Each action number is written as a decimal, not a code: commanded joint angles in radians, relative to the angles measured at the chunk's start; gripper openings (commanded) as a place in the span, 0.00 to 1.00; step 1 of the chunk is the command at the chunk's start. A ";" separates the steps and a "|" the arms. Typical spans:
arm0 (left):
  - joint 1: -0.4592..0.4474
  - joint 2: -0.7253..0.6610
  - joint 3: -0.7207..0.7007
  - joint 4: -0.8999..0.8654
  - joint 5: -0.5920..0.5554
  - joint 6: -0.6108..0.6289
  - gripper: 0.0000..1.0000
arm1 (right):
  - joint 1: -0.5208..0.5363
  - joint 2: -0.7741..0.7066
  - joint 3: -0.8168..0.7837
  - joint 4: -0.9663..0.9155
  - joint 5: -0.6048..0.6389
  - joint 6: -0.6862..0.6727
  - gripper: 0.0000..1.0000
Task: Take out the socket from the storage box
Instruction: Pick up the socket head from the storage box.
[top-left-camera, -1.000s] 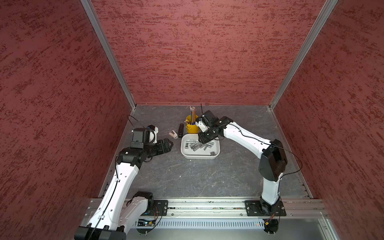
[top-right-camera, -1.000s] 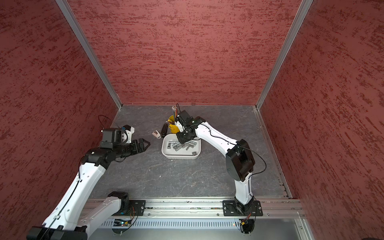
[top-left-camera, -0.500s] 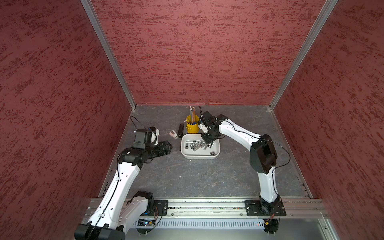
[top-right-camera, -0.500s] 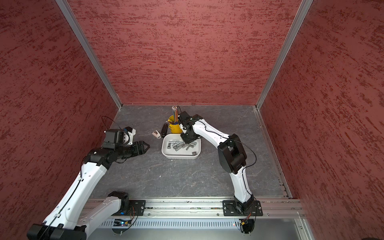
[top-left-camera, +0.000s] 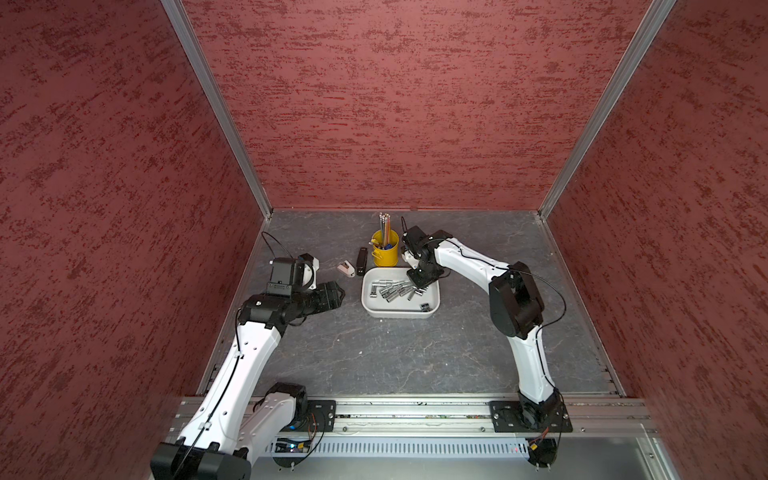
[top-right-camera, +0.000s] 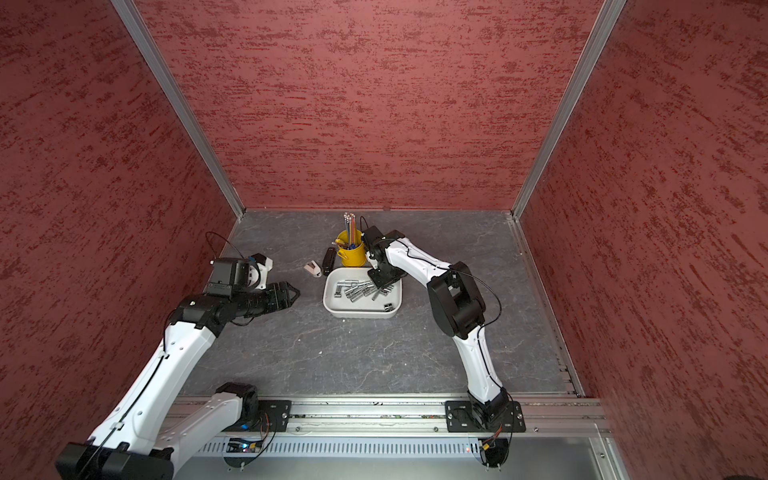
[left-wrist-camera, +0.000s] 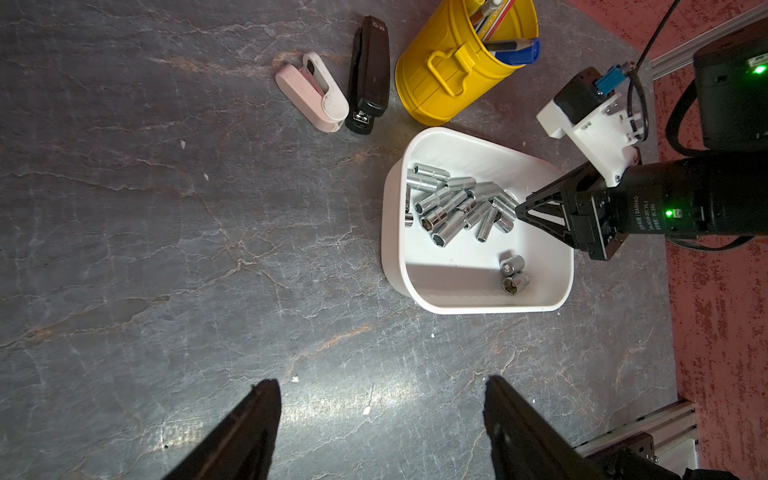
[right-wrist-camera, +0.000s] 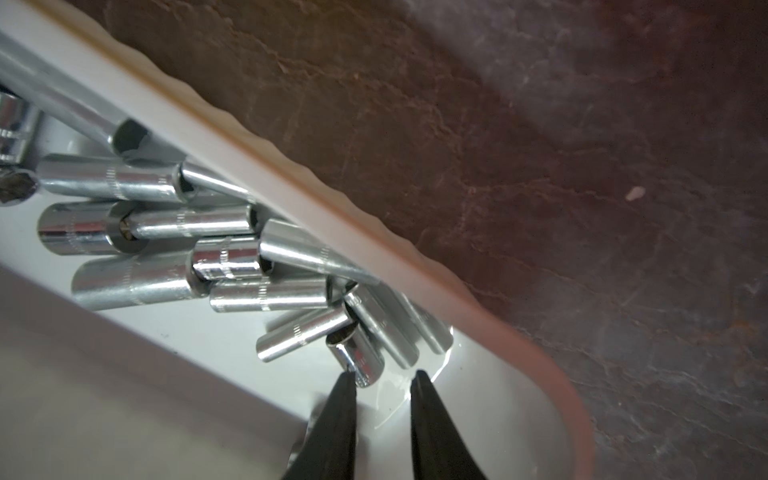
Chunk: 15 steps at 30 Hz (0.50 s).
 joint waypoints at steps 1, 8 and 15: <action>0.006 0.009 0.002 0.007 0.011 0.019 0.80 | -0.010 0.017 0.042 -0.004 0.033 -0.011 0.26; 0.009 0.020 0.002 0.007 0.015 0.020 0.78 | -0.016 0.052 0.053 0.001 0.055 -0.012 0.24; 0.015 0.027 0.003 0.007 0.019 0.022 0.75 | -0.019 0.073 0.057 0.012 0.089 -0.009 0.24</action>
